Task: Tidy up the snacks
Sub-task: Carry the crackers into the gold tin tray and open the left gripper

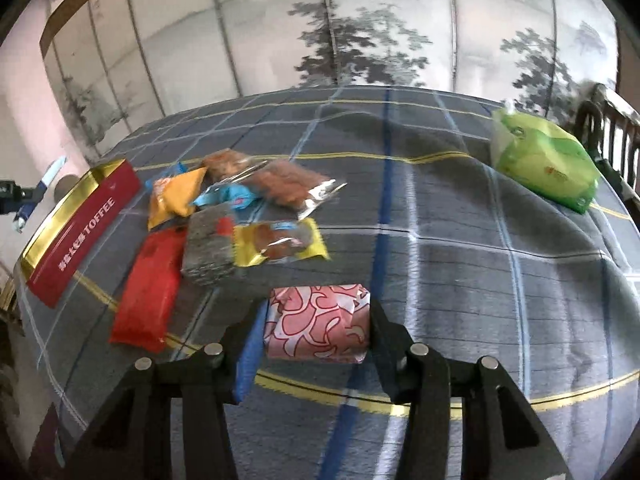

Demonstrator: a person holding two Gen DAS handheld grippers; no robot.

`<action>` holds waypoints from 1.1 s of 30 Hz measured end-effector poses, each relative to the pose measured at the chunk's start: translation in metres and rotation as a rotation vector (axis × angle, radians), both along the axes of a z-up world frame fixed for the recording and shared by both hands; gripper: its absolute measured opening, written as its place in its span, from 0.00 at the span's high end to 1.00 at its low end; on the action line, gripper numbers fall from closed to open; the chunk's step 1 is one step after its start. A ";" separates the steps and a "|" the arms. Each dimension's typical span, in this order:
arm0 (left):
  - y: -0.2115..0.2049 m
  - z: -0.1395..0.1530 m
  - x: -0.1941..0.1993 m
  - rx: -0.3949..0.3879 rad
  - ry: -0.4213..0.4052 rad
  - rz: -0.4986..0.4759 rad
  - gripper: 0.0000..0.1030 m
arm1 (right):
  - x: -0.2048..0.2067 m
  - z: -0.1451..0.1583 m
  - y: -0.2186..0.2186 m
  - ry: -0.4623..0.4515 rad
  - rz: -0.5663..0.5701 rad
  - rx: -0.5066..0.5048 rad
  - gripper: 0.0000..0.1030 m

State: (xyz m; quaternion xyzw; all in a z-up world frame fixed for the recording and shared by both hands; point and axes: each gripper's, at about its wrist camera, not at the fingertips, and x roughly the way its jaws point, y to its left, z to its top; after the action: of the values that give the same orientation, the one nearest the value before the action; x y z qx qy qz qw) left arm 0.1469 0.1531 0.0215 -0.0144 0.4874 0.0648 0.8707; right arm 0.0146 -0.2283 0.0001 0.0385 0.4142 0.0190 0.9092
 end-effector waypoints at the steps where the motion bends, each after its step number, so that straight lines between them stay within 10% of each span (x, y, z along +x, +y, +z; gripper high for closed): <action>1: 0.003 -0.004 0.005 0.007 0.007 0.002 0.56 | 0.000 0.000 -0.001 0.000 -0.005 0.006 0.53; 27: 0.026 -0.059 0.080 0.138 0.082 -0.069 0.54 | 0.004 -0.005 -0.002 0.004 -0.028 0.009 0.53; 33: 0.029 -0.051 0.074 0.108 0.076 -0.069 0.38 | 0.004 -0.006 -0.003 0.004 -0.032 0.016 0.53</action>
State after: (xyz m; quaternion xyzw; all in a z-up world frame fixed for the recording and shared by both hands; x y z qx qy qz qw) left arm 0.2208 0.1819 -0.0291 0.0515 0.5160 0.0616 0.8528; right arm 0.0185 -0.2312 -0.0056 0.0523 0.4150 0.0078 0.9083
